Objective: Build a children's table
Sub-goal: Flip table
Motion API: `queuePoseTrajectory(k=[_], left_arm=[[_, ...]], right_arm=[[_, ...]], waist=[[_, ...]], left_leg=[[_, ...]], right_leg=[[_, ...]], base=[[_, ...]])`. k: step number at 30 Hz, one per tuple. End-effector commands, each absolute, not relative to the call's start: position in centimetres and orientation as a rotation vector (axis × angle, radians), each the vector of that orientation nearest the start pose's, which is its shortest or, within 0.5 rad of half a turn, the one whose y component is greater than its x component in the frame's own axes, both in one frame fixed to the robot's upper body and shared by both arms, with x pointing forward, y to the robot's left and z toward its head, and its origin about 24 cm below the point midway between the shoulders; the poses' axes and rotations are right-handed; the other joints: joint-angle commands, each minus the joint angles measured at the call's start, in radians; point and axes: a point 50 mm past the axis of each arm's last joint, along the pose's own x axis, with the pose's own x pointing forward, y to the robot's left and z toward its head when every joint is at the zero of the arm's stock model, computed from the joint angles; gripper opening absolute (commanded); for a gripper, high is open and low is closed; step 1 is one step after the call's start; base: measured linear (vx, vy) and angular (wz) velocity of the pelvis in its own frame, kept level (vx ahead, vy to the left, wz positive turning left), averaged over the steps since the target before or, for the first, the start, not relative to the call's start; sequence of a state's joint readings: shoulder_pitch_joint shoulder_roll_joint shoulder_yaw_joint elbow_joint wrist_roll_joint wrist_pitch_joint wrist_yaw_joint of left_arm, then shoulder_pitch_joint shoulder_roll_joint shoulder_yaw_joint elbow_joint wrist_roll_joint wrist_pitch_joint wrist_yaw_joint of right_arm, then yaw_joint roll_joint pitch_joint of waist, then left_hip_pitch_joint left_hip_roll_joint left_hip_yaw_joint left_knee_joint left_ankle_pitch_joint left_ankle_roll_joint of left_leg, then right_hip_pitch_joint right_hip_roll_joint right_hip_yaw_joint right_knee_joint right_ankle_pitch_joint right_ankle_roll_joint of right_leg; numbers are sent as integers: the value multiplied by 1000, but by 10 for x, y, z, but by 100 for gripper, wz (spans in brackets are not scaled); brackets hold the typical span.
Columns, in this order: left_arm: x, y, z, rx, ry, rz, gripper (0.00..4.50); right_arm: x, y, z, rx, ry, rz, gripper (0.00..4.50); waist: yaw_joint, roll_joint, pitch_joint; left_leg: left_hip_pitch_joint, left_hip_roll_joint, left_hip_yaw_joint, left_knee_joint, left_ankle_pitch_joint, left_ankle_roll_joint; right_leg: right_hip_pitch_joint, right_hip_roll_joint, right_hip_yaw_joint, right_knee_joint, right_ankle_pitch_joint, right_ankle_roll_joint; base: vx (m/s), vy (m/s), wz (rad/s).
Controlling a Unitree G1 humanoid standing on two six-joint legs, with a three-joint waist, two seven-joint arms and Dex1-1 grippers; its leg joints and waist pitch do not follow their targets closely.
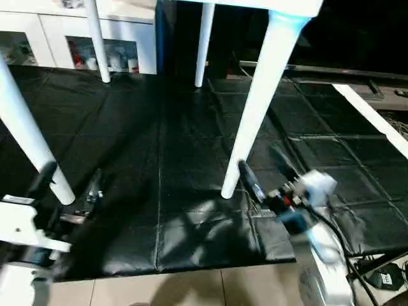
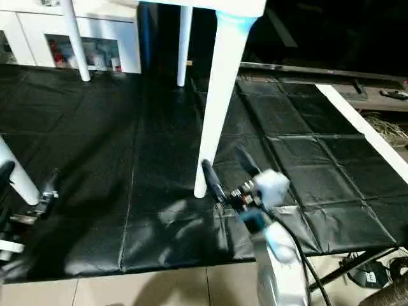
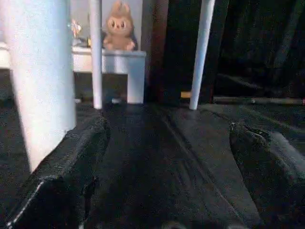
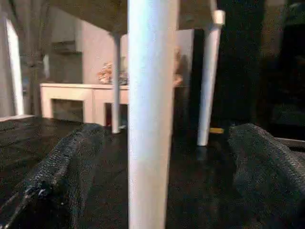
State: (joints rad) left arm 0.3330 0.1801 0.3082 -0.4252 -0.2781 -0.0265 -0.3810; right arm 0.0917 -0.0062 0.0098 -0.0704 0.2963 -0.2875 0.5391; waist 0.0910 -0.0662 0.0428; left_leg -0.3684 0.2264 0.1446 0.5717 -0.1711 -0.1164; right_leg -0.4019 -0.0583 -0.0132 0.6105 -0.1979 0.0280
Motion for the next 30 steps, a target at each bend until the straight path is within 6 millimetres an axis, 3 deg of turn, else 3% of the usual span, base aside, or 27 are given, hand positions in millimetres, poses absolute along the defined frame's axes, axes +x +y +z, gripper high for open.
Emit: queuePoseTrajectory(k=[1, 3, 4, 5, 8, 9, 12, 13, 15, 16, 17, 18, 19, 20, 21, 22, 23, 24, 25, 26, 27, 28, 29, 30], left_arm=[[179, 228, 97, 75, -171, -111, 448], [180, 226, 98, 71, -169, -122, 448], [181, 226, 99, 69, -168, -131, 448], [181, 225, 98, 69, -161, -140, 448], [182, 223, 95, 79, -147, -151, 448], [180, 222, 94, 87, -141, -153, 448], [176, 221, 89, 108, -112, -155, 448], [174, 221, 88, 110, -105, -154, 448], [171, 220, 86, 120, -90, -143, 448], [168, 220, 85, 123, -82, -129, 448], [167, 221, 85, 124, -80, -123, 448], [167, 221, 85, 123, -80, -122, 448], [165, 222, 84, 123, -79, -115, 448], [163, 223, 84, 120, -77, -107, 448], [163, 223, 84, 118, -77, -106, 448], [161, 223, 83, 99, -74, -101, 448], [160, 224, 83, 83, -70, -96, 448], [159, 224, 82, 68, -66, -92, 448], [159, 225, 82, 61, -62, -88, 448], [159, 225, 81, 58, -60, -85, 448], [158, 225, 81, 57, -59, -86, 448], [158, 225, 81, 57, -59, -86, 448], [157, 225, 81, 62, -59, -91, 448], [157, 225, 81, 62, -59, -92, 448]], right_arm=[[222, -140, 71, 190, -296, 452, 446], [215, -141, 67, 229, -215, 449, 446], [211, -141, 65, 250, -184, 452, 446], [205, -139, 62, 242, -151, 468, 446], [198, -137, 56, 202, -98, 487, 446], [196, -137, 54, 200, -70, 480, 446], [191, -135, 53, 123, -35, 512, 446], [189, -135, 53, 89, -28, 525, 446], [185, -133, 52, 39, -10, 557, 446], [184, -134, 52, 48, 1, 564, 446], [184, -135, 52, 55, 3, 562, 446], [184, -135, 52, 57, 4, 562, 446], [184, -136, 52, 83, 10, 562, 446], [183, -138, 50, 171, 26, 544, 446], [183, -139, 49, 190, 33, 538, 446], [183, -142, 45, 268, 69, 503, 446], [183, -143, 44, 250, 74, 497, 446], [183, -143, 43, 234, 74, 496, 446], [182, -144, 42, 219, 74, 496, 446], [181, -144, 42, 212, 74, 496, 446], [179, -146, 41, 213, 81, 482, 446], [179, -146, 41, 213, 81, 482, 446], [178, -147, 41, 206, 77, 479, 446], [178, -147, 41, 204, 77, 479, 446]], waist=[[0, 28, -33], [-1, 36, -34], [-2, 33, -34], [-2, 40, -33], [-2, 35, -32], [-4, 40, -32], [-5, 40, -29], [-5, 36, -29], [-3, 38, -26], [-4, 25, -27], [-1, 35, -22], [13, 46, -29], [-6, 47, -23], [-16, 59, -21], [-17, 59, -17], [-33, 69, -2], [-16, 74, -6], [-12, 67, -6], [-4, 45, -1], [10, 34, -2], [14, 27, -7], [14, 29, -6], [10, 35, -6], [9, 39, -3]], left_leg=[[6, -4, 8, -86, -496, -19], [5, -5, 7, -86, -491, -21], [5, -6, 8, -84, -482, -19], [3, -7, 8, -84, -484, -21], [2, -8, 10, -82, -495, -19], [2, -9, 8, -83, -501, -21], [3, -8, 6, -84, -514, -25], [4, -8, 8, -81, -515, -23], [4, -8, 8, -82, -521, -21], [4, -8, 9, -79, -524, -17], [-66, -29, -34, -116, -489, 35], [-45, -29, -43, -107, -503, 37], [-47, -28, -71, -104, -546, 33], [-18, 4, -90, -106, -617, 2], [-12, 17, -106, -108, -651, 2], [11, 66, -103, -132, -708, -12], [12, 67, -80, -131, -744, -21], [12, 49, -61, -117, -748, -26], [15, -3, -25, -84, -687, -47], [12, -28, -12, -64, -551, -44], [14, -30, -8, -49, -428, -31], [11, -27, -11, -53, -395, -31], [2, -23, -14, -67, -402, -38], [0, -21, -16, -73, -427, -37]], right_leg=[[13, -28, 24, -95, -384, -38], [14, -28, 23, -93, -358, -42], [15, -26, 23, -93, -338, -40], [15, -27, 24, -92, -339, -41], [13, -29, 24, -98, -373, -34], [13, -30, 23, -99, -401, -31], [11, -31, 23, -104, -443, -18], [8, -31, 24, -106, -452, -13], [7, -30, 24, -110, -466, -8], [6, -30, 24, -111, -478, -5], [67, -49, -35, -93, -474, 4], [56, -47, -46, -104, -463, -13], [59, -48, -65, -100, -429, -58], [49, -29, -69, -105, -389, -106], [48, -28, -71, -100, -358, -142], [38, -13, -66, -83, -304, -177], [42, -18, -55, -73, -267, -177], [39, -25, -47, -88, -292, -169], [31, -48, -42, -130, -489, -115], [35, -77, -40, -166, -740, -18], [34, -103, -32, -186, -870, 36], [38, -105, -33, -185, -877, 40], [47, -90, -45, -178, -836, 40], [48, -87, -50, -175, -829, 39]], base=[[0, 0, 0], [0, 0, 0], [0, 0, 0], [0, 0, 0], [0, 0, 0], [0, 0, 0], [0, 0, 0], [0, 0, 0], [0, 0, 0], [0, 0, 0], [0, 0, 0], [-21, -14, 37], [-6, -15, 60], [-6, -15, 60], [7, -59, 43], [24, -89, 24], [24, -89, 24], [21, -71, 12], [0, 0, 0], [0, 0, 0], [0, 0, 0], [0, 0, 0], [0, 0, 0], [0, 0, 0]])
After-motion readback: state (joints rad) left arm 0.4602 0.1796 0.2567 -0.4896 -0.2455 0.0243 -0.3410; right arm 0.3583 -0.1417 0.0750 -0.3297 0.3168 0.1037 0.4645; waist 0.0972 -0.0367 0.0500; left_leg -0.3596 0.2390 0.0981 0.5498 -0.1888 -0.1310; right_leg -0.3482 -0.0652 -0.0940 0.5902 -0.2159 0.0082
